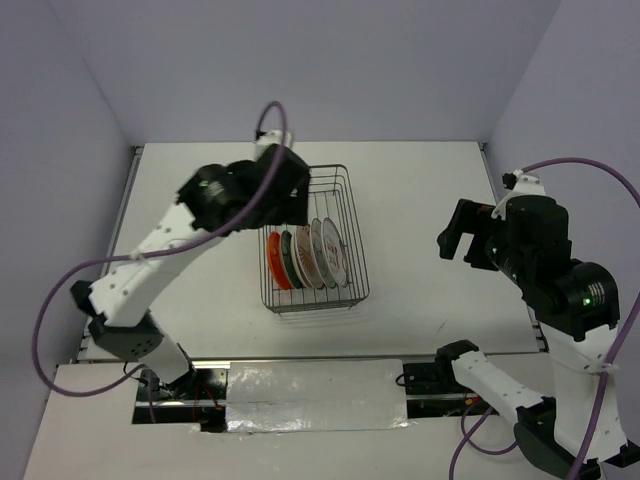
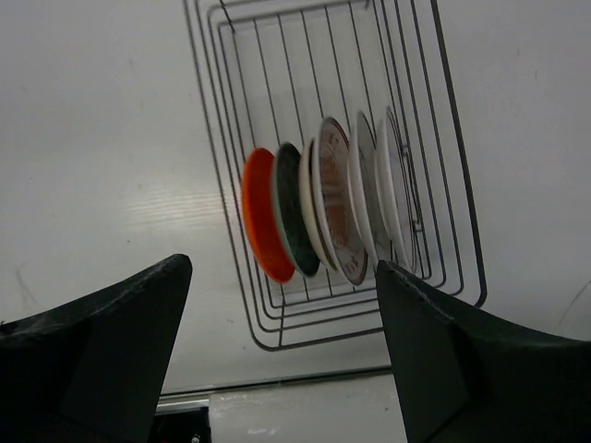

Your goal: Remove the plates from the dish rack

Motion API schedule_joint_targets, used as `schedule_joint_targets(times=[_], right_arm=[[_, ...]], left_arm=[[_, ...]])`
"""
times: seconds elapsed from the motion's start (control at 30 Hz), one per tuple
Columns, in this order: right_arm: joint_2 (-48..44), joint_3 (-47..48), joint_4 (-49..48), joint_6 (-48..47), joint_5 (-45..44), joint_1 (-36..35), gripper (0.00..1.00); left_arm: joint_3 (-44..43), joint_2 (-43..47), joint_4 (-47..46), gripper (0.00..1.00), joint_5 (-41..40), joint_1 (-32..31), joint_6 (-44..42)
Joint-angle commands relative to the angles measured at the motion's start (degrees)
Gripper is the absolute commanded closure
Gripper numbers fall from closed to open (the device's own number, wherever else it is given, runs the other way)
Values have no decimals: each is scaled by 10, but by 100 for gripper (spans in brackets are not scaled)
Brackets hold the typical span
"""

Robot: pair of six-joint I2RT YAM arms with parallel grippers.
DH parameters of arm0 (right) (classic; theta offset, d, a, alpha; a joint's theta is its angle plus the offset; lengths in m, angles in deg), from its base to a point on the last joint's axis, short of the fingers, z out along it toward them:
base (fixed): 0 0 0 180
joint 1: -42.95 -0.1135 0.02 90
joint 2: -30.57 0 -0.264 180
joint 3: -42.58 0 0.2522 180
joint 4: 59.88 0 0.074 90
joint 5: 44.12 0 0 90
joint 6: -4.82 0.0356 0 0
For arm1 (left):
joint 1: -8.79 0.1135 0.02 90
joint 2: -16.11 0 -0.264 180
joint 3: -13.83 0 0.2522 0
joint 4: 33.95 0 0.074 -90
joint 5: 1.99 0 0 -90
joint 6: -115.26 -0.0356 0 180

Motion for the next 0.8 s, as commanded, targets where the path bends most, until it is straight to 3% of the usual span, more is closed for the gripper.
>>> schedule_joint_targets(times=[0.0, 0.1, 0.23, 0.4, 0.47, 0.77], right_arm=[[-3, -16, 2, -2, -9, -3, 0], [-15, -34, 6, -7, -16, -3, 0], [-33, -56, 4, -5, -8, -3, 0], [-45, -74, -6, -1, 25, -3, 0], [-48, -75, -7, -1, 32, -3, 0], [-45, -73, -9, -7, 60, -3, 0]], left_arm=[[-40, -60, 37, 7, -7, -54, 78], [-61, -111, 18, 8, -12, -108, 106], [-29, -136, -44, 12, -3, -127, 145], [56, -141, -116, 23, -7, -125, 172], [68, -155, -126, 30, -10, -118, 191], [83, -200, -160, 43, 1, -83, 177]])
